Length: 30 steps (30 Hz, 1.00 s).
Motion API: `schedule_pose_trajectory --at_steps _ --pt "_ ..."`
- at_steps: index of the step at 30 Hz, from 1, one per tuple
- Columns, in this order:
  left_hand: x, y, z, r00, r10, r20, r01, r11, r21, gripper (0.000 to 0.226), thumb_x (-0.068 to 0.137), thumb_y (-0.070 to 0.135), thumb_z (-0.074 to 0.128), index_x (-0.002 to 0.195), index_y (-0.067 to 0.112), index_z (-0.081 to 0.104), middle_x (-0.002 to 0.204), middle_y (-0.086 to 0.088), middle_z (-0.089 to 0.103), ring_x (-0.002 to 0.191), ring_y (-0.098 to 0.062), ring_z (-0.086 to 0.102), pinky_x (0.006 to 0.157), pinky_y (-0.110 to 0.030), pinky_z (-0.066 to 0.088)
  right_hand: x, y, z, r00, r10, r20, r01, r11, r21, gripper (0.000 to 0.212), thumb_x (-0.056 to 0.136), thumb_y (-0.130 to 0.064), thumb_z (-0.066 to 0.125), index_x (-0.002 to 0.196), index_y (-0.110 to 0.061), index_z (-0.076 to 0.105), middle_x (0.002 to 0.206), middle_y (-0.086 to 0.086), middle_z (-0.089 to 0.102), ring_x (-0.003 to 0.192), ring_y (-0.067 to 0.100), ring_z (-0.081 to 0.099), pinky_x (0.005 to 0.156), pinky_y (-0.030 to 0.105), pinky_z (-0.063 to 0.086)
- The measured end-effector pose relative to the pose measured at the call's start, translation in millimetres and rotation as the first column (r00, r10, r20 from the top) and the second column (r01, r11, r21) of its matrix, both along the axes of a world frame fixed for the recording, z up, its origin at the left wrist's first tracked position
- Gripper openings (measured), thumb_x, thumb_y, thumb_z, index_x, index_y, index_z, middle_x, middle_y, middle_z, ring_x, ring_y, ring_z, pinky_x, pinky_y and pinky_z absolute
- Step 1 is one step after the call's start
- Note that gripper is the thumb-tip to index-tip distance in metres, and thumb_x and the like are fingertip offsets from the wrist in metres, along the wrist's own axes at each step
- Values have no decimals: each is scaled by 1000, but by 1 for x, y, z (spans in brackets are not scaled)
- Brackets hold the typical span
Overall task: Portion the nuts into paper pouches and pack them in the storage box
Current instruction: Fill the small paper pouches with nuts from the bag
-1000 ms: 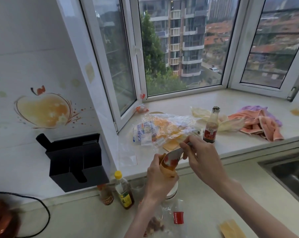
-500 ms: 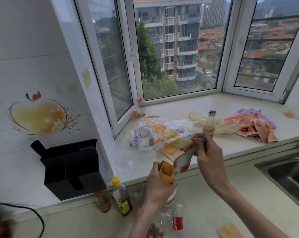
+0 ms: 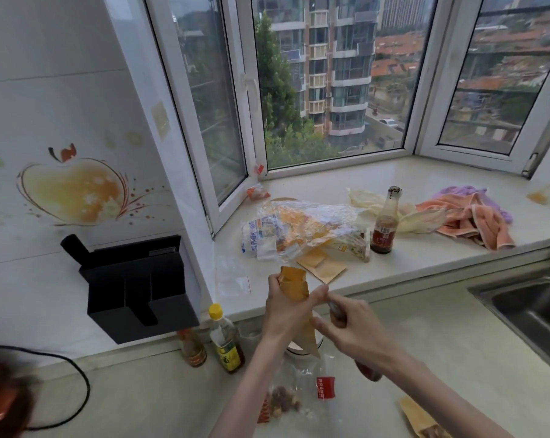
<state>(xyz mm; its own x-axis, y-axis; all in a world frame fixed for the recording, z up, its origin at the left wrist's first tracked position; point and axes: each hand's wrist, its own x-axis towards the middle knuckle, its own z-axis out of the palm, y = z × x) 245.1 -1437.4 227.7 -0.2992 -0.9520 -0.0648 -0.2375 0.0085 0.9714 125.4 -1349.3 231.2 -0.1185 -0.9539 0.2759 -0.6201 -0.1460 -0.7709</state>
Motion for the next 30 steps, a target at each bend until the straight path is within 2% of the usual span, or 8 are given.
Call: schedule_pose_trajectory --at_steps 4,9,12,14,19,24,27,30 --pt "-6 8 6 998 -64 3 64 993 99 84 56 68 78 114 26 36 97 7 58 87 -4 59 64 -20 42 8 0 -1 995 -94 19 95 995 -44 40 81 -10 68 59 -32 42 47 -13 42 45 8 33 46 13 28" --pt "-3 14 7 968 -218 -125 233 964 125 85 57 77 72 121 32 39 112 12 60 99 -5 61 75 -20 49 -11 3 0 972 -214 93 218 975 -32 29 86 -11 65 58 -14 58 47 -8 49 45 8 38 46 17 27" --pt "-3 13 -2 951 -178 -254 208 974 94 39 85 50 67 116 29 60 110 10 71 105 -9 65 83 -25 52 -33 1 1 931 -308 197 317 948 -16 31 84 -14 70 55 -11 59 46 -7 46 46 6 35 47 19 28" --pt "-9 15 -7 969 -115 -218 135 988 77 13 94 26 63 105 26 69 103 9 75 101 -9 67 88 -28 52 -45 0 3 915 -331 233 342 940 -9 28 82 -15 72 57 -12 63 49 -5 52 47 4 40 47 16 31" --pt "-34 24 -5 993 18 -113 -22 999 -36 22 90 8 66 79 26 72 78 10 75 78 -1 69 69 -12 51 -71 10 6 897 -292 331 310 951 0 30 82 -15 73 54 -17 63 52 -9 58 49 0 45 48 11 33" --pt "-66 38 7 988 27 -152 -39 996 -78 26 87 3 70 73 25 71 70 13 73 68 2 67 66 -12 52 -115 20 15 842 -287 458 298 953 49 19 83 -15 72 68 -3 72 75 24 67 65 16 55 64 31 43" --pt "-90 47 9 989 33 -147 -48 994 -99 26 86 4 71 72 26 70 69 13 72 70 -2 67 68 -17 54 -138 27 15 838 -265 478 285 958 32 16 83 -13 72 67 -10 75 71 16 71 67 16 61 67 34 50" --pt "-106 54 8 989 28 -148 -38 997 -67 24 86 4 71 74 24 71 71 9 73 73 -7 68 70 -23 56 -157 34 10 835 -267 481 294 956 20 26 82 -11 73 59 -23 75 60 -6 69 59 7 59 59 24 48"
